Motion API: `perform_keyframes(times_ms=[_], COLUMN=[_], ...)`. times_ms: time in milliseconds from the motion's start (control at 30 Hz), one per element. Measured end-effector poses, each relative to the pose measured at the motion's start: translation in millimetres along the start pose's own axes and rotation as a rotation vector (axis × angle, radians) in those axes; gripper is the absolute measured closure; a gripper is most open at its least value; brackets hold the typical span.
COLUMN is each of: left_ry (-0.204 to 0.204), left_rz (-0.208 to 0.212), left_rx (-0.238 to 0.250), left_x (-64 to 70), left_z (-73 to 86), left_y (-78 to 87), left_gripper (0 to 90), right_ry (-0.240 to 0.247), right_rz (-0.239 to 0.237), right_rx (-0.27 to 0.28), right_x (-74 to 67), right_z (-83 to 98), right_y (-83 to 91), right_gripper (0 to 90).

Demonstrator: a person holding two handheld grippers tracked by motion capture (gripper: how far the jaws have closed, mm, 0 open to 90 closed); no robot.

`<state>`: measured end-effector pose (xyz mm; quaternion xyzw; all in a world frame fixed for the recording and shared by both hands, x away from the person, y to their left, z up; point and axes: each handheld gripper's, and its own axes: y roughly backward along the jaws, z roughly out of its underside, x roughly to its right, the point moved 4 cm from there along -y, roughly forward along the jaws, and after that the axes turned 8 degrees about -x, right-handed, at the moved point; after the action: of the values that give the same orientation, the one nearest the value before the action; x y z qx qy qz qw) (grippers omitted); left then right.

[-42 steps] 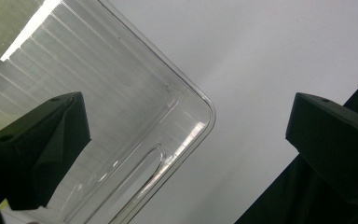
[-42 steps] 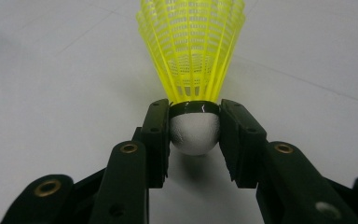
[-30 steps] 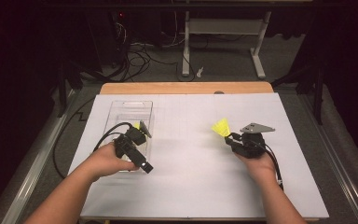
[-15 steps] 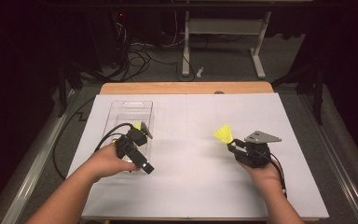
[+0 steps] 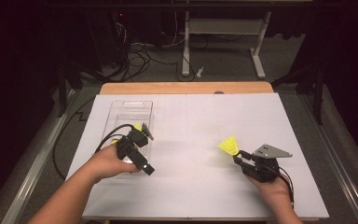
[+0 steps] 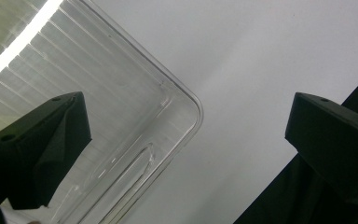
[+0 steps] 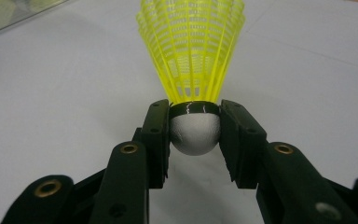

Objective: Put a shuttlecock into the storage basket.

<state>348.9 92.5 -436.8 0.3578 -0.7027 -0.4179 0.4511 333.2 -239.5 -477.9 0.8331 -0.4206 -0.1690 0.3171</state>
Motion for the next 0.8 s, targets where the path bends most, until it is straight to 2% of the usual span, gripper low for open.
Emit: perform_keyframes(times_ms=[67, 267, 400, 800], left_ry=[-0.001, -0.005, -0.008, -0.017], left_rz=[-0.005, -0.004, 0.0, -0.001], left_rx=[0.0, 0.007, 0.012, 0.015], left_x=[0.2, 2.5, 2.8, 6.2], left_z=[0.3, 1.3, 0.6, 2.3], left_y=[-0.4, -0.7, 0.5, 4.5], left_gripper=[1.1, 1.1, 1.1, 1.6], right_ry=[-0.03, -0.024, -0.032, -0.003], right_rz=[-0.008, -0.005, -0.01, -0.04], right_rx=[0.019, 0.007, 0.015, 0.003], right_x=[1.2, 0.3, 1.4, -4.5], right_z=[6.1, 17.3, 16.2, 12.6], right_y=[3.9, 5.4, 5.0, 3.7], right_gripper=[65.8, 65.8, 65.8, 65.8])
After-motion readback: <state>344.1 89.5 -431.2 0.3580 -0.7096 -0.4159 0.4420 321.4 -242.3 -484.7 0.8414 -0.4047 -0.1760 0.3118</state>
